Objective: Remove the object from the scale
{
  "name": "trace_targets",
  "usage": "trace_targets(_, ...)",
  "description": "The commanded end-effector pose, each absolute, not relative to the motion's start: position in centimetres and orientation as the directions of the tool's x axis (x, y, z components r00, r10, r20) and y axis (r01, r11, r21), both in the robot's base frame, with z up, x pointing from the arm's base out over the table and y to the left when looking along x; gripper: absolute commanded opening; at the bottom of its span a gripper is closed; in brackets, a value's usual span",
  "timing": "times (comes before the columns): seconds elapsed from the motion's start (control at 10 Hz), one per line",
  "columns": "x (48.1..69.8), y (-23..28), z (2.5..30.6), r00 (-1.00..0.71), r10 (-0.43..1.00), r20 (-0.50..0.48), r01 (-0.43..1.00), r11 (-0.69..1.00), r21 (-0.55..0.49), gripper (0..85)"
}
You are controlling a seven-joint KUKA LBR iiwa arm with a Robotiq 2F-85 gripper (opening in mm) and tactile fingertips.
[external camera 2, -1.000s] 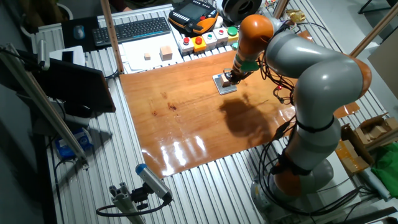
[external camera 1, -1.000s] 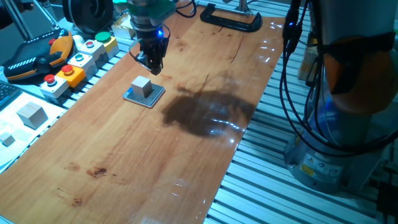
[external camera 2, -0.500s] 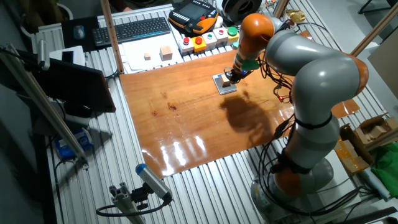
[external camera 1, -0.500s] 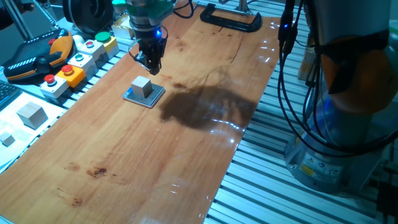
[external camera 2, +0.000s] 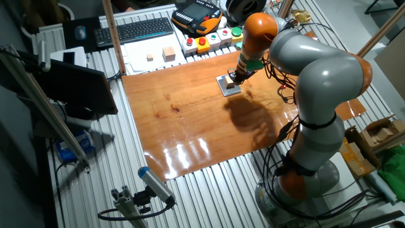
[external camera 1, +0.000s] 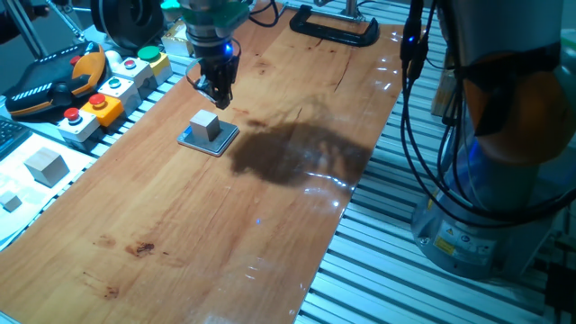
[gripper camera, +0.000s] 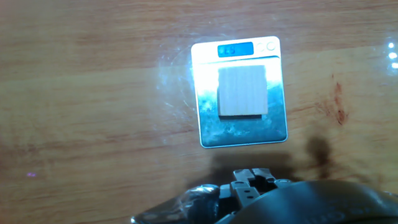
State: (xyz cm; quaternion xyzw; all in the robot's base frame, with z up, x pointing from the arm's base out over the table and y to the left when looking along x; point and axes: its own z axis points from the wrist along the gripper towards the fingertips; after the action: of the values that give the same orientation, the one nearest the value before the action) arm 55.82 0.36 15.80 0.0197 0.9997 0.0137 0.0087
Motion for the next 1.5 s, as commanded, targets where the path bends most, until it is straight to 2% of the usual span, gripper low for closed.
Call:
trace_targets(0.0,55.81,0.34,15.8,-0.999,0.038,-0.018,0.038,0.999,0.028,0.7)
trace_targets(0.4,55.81,0.34,15.8,-1.0,0.023,-0.021,0.024,0.999,-0.027,0.7)
trace_targets(0.7,55.81,0.34,15.8,-0.999,-0.036,-0.017,-0.036,0.999,-0.011,0.7)
trace_targets(1.3,55.81,0.34,15.8,-0.999,-0.022,-0.04,-0.022,1.0,-0.008,0.7)
trace_targets(1.4,56.55,0.09,15.26,-0.999,-0.028,-0.04,-0.028,1.0,0.002,0.7)
